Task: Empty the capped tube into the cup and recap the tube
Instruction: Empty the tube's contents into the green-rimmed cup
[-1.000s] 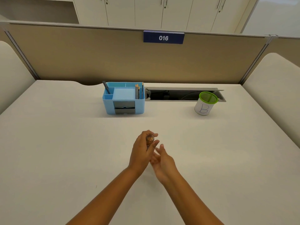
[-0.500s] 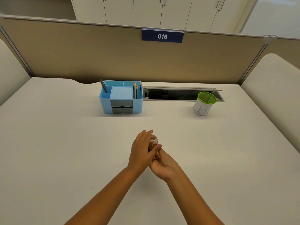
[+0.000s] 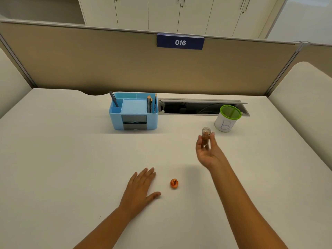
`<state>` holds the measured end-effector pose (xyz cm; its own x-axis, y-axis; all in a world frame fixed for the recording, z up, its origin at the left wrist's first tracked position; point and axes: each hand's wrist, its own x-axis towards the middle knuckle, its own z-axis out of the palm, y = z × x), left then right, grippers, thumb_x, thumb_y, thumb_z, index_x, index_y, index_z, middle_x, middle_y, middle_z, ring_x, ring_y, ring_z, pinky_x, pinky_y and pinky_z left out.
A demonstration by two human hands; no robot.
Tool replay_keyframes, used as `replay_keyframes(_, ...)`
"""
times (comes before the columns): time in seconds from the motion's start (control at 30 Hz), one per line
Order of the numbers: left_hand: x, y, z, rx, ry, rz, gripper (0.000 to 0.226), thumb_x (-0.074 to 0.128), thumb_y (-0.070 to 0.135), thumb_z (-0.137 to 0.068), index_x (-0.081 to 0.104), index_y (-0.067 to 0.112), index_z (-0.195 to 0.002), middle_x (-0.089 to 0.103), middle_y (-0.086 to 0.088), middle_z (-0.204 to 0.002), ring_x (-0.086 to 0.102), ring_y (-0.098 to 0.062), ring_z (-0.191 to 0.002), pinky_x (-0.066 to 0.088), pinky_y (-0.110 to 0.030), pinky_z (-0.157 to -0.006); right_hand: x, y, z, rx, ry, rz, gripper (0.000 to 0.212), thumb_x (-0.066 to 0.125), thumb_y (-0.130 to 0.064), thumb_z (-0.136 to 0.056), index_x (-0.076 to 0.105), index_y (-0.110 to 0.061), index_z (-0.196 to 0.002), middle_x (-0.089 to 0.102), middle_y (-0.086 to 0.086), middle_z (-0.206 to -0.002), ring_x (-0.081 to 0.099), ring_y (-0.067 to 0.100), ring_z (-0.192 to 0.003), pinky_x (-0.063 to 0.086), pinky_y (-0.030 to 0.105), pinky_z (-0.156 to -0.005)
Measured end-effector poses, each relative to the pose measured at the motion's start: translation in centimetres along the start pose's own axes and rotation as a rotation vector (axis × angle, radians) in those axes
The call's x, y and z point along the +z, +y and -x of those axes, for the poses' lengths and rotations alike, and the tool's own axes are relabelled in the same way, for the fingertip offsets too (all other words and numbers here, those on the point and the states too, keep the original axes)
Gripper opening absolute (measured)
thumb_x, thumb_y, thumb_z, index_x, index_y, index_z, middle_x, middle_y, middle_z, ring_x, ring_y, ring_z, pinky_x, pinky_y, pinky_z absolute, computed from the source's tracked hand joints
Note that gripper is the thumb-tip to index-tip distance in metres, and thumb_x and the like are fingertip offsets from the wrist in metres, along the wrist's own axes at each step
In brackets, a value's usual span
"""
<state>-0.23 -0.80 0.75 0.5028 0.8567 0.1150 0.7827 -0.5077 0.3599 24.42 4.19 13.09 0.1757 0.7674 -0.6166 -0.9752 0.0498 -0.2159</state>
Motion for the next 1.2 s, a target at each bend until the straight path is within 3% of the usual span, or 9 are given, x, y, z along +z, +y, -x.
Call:
replay_keyframes(0.07, -0.3, 0.1, -0.1, -0.001, -0.020, -0.022, 0.074, 0.023, 0.067, -0.082, 0.034, 0.019, -0.136, 0.034, 0.003, -0.146, 0.023, -0.020, -0.136, -0.005, -0.024, -0.107, 1.1, -1.7, -1.1, -0.076, 0.027, 0.076, 0.027, 0.062, -0.030, -0.086, 0.057, -0.007, -0.074, 0.064, 0.004, -0.053, 0.055, 0.008, -0.058, 0.048, 0.014, -0.037)
replay_keyframes(0.17, -0.5, 0.2, 0.1, -0.021, -0.077, -0.056, 0.071, 0.022, 0.066, -0.084, 0.040, 0.019, -0.133, 0.042, 0.003, -0.142, 0.033, -0.017, -0.133, 0.000, -0.025, -0.108, 2.2, -4.4, -2.8, -0.197, 0.085, 0.079, 0.025, 0.063, -0.025, -0.087, 0.056, -0.006, -0.072, 0.059, 0.004, -0.063, 0.049, 0.003, -0.030, 0.042, 0.012, -0.031)
replay_keyframes(0.23, -0.6, 0.3, 0.1, -0.033, -0.103, -0.062, 0.069, 0.022, 0.066, -0.084, 0.042, 0.019, -0.132, 0.044, 0.004, -0.140, 0.031, -0.014, -0.132, 0.001, -0.025, -0.108, 2.4, -6.1, -3.8, -0.277, 0.109, 0.033, 0.022, 0.063, -0.022, -0.086, 0.055, -0.005, -0.075, 0.061, 0.004, -0.057, 0.051, 0.003, -0.027, 0.047, 0.014, -0.035)
replay_keyframes(0.33, -0.5, 0.1, 0.1, -0.041, -0.115, -0.074, 0.069, 0.021, 0.066, -0.084, 0.041, 0.021, -0.132, 0.042, 0.005, -0.141, 0.028, -0.013, -0.134, -0.001, -0.025, -0.108, 2.0, -8.3, -4.6, -0.349, 0.090, -0.054, 0.022, 0.061, -0.023, -0.088, 0.057, -0.004, -0.077, 0.064, 0.004, -0.040, 0.059, 0.006, -0.033, 0.053, 0.019, -0.040)
replay_keyframes(0.5, -0.2, 0.0, -0.1, -0.033, -0.086, -0.063, 0.067, 0.025, 0.065, -0.084, 0.041, 0.021, -0.133, 0.042, 0.006, -0.141, 0.021, -0.008, -0.131, 0.003, -0.027, -0.108, 2.2, -10.9, -5.3, -0.412, 0.089, -0.139, 0.022, 0.058, -0.022, -0.090, 0.058, 0.000, -0.090, 0.065, 0.009, -0.073, 0.066, 0.012, -0.060, 0.058, 0.026, -0.052)
replay_keyframes(0.7, -0.3, 0.0, -0.1, -0.038, -0.092, -0.057, 0.069, 0.022, 0.066, -0.084, 0.042, 0.020, -0.131, 0.044, 0.004, -0.140, 0.023, -0.008, -0.130, 0.003, -0.027, -0.107, 3.3, -12.7, -6.0, -0.492, 0.128, 0.103, 0.028, 0.052, -0.009, -0.094, 0.051, 0.001, -0.120, 0.057, 0.009, -0.083, 0.062, 0.012, -0.086, 0.054, 0.023, -0.080)
replay_keyframes(0.87, -0.2, 0.0, -0.1, -0.053, -0.100, -0.066, 0.066, 0.024, 0.065, -0.085, 0.040, 0.022, -0.133, 0.042, 0.006, -0.141, 0.020, -0.006, -0.131, 0.003, -0.026, -0.108, 3.7, -13.4, -6.7, -0.562, 0.211, 0.307, 0.033, 0.052, -0.006, -0.092, 0.047, 0.002, -0.124, 0.058, 0.007, -0.080, 0.060, 0.009, -0.073, 0.053, 0.025, -0.084)
replay_keyframes(1.0, -0.2, -0.1, -0.2, -0.053, -0.095, -0.072, 0.064, 0.027, 0.063, -0.085, 0.041, 0.022, -0.132, 0.044, 0.006, -0.140, 0.022, -0.007, -0.131, 0.003, -0.026, -0.108, 4.0, -14.2, -7.9, -0.541, 0.266, 0.335, 0.028, 0.048, -0.014, -0.095, 0.050, -0.004, -0.122, 0.059, 0.004, -0.080, 0.063, 0.010, -0.087, 0.047, 0.024, -0.099)
replay_keyframes(1.2, -0.1, -0.2, -0.3, -0.046, -0.081, -0.062, 0.064, 0.027, 0.063, -0.085, 0.041, 0.022, -0.132, 0.044, 0.005, -0.140, 0.022, -0.007, -0.131, 0.003, -0.026, -0.108, 4.1, -14.5, -8.9, -0.736, 0.380, 0.557, 0.034, 0.064, -0.004, -0.084, 0.045, -0.012, -0.111, 0.056, 0.011, -0.104, 0.063, 0.016, -0.085, 0.054, 0.021, -0.066)
